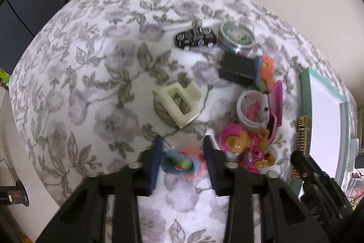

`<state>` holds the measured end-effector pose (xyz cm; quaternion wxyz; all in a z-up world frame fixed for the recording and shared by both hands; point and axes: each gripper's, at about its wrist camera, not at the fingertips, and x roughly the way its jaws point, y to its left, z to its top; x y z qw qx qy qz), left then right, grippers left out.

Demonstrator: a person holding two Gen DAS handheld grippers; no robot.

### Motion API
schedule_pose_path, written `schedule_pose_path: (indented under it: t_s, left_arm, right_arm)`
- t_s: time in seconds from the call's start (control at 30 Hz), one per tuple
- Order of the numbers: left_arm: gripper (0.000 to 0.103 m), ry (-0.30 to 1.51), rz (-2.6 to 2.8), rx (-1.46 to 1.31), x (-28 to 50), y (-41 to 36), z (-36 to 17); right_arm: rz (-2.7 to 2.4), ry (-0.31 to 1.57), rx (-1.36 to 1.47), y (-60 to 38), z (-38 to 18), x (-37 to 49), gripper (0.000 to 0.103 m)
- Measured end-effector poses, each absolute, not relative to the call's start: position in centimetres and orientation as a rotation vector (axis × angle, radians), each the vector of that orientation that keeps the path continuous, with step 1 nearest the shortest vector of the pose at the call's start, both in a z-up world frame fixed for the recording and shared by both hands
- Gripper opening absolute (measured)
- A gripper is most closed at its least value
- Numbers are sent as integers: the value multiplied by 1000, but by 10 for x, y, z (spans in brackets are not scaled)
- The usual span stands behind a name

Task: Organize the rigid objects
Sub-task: 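Carry both held objects over the white tray and open both tools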

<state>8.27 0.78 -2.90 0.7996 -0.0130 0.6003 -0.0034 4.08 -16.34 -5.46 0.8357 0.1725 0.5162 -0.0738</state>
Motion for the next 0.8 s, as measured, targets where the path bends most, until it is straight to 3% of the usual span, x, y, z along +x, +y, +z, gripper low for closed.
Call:
schedule_pose_path:
  t_s: [0.03,0.13,0.3,0.67,0.7,0.77,0.8]
  left_arm:
    - [2,1277,-16,-40,82,9,-24]
    - [2,1253,-43,-58,80,9,-10]
    - [2,1280,-58,-70,83,4,-31]
    - [6,1388,-53,-13,80,5,-67]
    - [11,1401,-59,-12,80,4,-71]
    - [30,1422,-57,-1,78,5,-77]
    - [46,1426,-53,3,78,5,-79]
  right_arm:
    - [-159,1075,369,-165,-47,40,22]
    - [-163,1039,372,-170,-31,38,22]
    - [-167,1021,379,-177,-21,36,22]
    - [-170,1159,366,-168,-67,38,22]
    - [-171,1165,366,-167,-68,38,22]
    - [-173,1169,369,-168,-70,37,22]
    - [-171,1168,371,-168,-69,36,22]
